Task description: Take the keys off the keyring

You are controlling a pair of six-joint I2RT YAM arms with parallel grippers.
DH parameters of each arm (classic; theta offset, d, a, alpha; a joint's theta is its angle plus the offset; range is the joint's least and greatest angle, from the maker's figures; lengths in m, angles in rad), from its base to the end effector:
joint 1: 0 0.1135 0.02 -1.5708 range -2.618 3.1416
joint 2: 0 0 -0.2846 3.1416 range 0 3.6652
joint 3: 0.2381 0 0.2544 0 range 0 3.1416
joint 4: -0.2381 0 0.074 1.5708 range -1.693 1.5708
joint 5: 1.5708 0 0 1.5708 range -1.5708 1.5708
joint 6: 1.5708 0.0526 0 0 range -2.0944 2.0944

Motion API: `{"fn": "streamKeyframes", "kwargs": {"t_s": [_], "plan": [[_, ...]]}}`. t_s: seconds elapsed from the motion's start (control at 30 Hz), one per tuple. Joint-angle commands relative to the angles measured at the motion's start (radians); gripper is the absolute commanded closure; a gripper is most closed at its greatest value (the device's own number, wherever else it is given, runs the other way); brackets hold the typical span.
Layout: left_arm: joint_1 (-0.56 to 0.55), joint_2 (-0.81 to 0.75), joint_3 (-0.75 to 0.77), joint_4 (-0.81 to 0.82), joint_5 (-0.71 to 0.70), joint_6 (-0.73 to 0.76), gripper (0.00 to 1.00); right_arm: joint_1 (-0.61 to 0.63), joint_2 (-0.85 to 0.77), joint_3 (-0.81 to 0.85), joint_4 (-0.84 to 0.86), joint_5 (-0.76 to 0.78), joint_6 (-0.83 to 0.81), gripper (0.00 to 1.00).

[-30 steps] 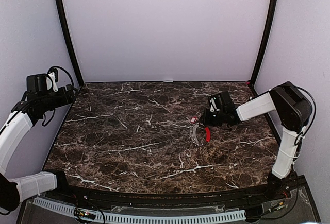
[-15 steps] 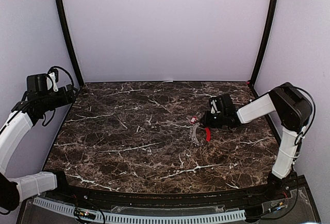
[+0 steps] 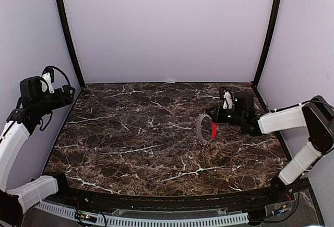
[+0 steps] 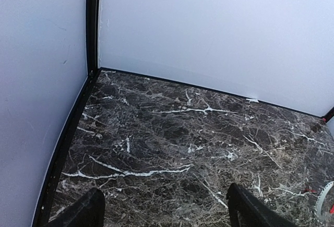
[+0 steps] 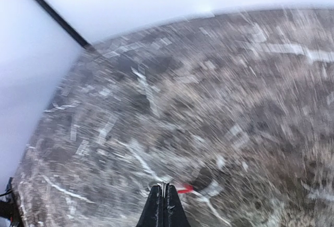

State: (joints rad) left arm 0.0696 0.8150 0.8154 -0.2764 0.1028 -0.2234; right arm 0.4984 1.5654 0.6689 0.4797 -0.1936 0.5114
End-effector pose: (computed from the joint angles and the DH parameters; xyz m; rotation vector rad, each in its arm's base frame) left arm 0.1934 0.0081 0.3463 -0.1987 1.8394 -0.2022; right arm 0.2890 0.1688 0.1916 -0.1177 2.0764 0.8299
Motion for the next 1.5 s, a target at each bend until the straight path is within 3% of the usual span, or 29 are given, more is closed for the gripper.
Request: {"fn": "streamKeyframes", "kwargs": {"t_s": [0.0, 0.1, 0.2, 0.5, 0.7, 0.8, 0.97, 1.17, 1.33, 1.47], "plan": [[0.004, -0.051, -0.032, 0.073, 0.146, -0.004, 0.19, 0.026, -0.132, -0.049, 0.156, -0.129, -0.098, 1.0], [-0.006, -0.062, -0.065, 0.138, 0.316, -0.087, 0.26, 0.049, -0.226, -0.068, 0.162, -0.21, -0.141, 1.0], [-0.076, -0.076, -0.122, 0.225, 0.397, -0.187, 0.29, 0.071, -0.297, -0.058, 0.131, -0.283, -0.176, 1.0], [-0.492, -0.04, -0.194, 0.416, 0.297, -0.267, 0.32, 0.167, -0.418, 0.035, 0.021, -0.357, -0.201, 1.0], [-0.808, 0.136, -0.169, 0.616, 0.264, -0.213, 0.35, 0.246, -0.449, 0.044, 0.069, -0.357, -0.172, 1.0], [-0.911, 0.239, -0.122, 0.696, 0.275, -0.163, 0.35, 0.279, -0.438, 0.062, 0.089, -0.379, -0.168, 1.0], [-0.961, 0.354, -0.064, 0.757, 0.275, -0.119, 0.34, 0.329, -0.408, 0.109, 0.106, -0.443, -0.17, 1.0], [-0.967, 0.346, -0.082, 0.861, 0.359, -0.09, 0.22, 0.376, -0.388, 0.156, 0.101, -0.547, -0.168, 1.0], [-0.997, 0.366, -0.057, 0.887, 0.462, -0.039, 0.19, 0.404, -0.366, 0.187, 0.092, -0.655, -0.162, 1.0], [-1.005, 0.383, -0.024, 0.874, 0.468, 0.01, 0.18, 0.43, -0.347, 0.229, 0.019, -0.676, -0.203, 1.0]]}}
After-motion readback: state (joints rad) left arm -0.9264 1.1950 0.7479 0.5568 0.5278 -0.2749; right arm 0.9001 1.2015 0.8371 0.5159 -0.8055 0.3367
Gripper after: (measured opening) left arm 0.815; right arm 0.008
